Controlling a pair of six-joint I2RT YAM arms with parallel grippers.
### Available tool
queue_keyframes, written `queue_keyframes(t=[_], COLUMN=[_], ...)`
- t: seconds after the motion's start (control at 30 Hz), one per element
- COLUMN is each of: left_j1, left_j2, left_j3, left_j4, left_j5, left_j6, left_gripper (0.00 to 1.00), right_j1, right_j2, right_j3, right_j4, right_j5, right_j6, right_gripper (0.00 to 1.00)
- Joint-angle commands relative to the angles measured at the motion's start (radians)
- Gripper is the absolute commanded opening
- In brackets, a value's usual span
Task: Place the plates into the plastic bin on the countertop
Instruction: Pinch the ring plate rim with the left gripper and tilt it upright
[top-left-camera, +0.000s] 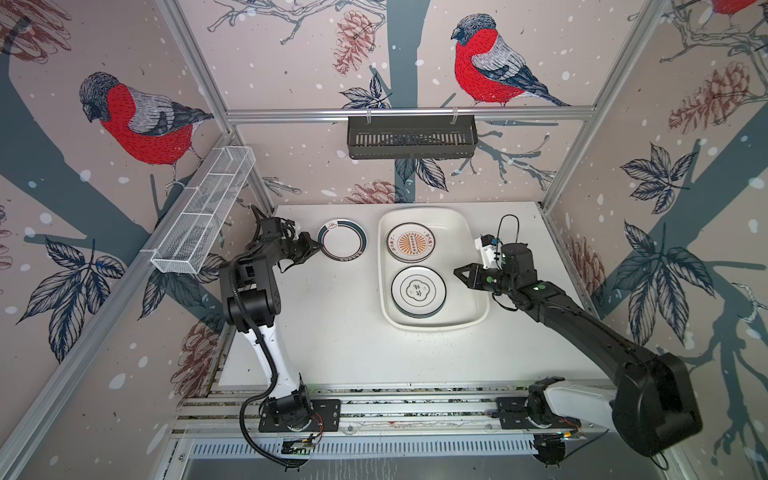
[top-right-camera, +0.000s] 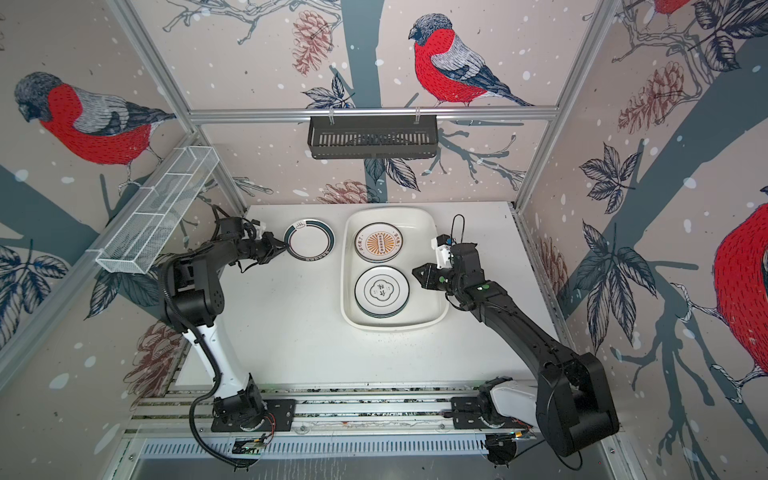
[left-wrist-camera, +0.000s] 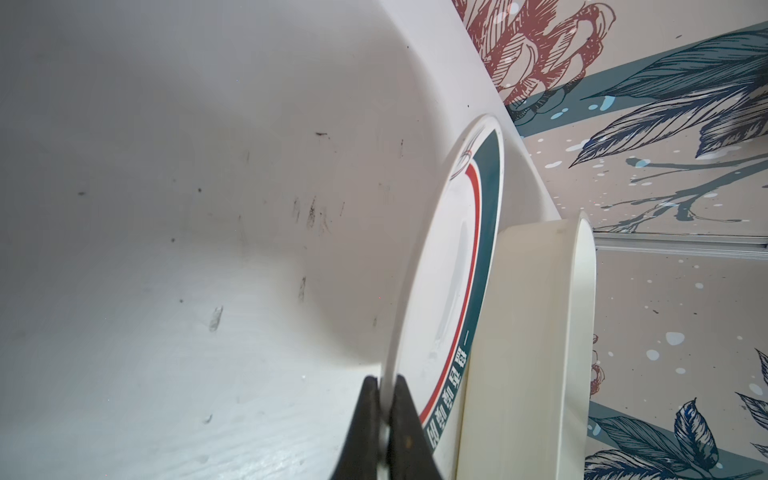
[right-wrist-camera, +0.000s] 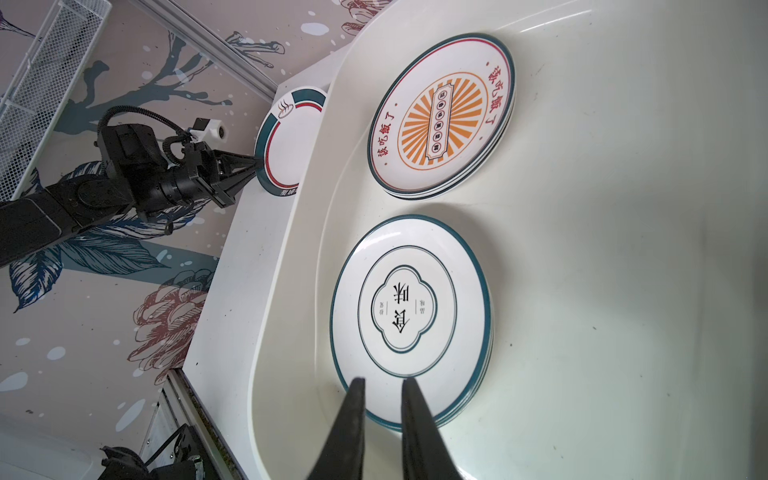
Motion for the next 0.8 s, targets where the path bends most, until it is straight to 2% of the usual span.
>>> queue_keyframes(t=[0.0, 0.77], left_j1=[0.005, 0.000], left_j2=[-0.030, -0.214], left_j3=[-0.021, -0.162], left_j4=[0.074, 0.264], left_j5=[0.058, 0.164], left_j6=[-0.032, -0.162], left_gripper=[0.00, 0.00], right_j1=[0.000, -0.006], right_j2=[-0.012, -0.029], right_j3=[-0.004, 0.008], right_j4=[0.020, 0.041], right_j5=[-0.005, -0.010], right_j6=[0.003, 0.009], right_gripper=[0.20, 0.21])
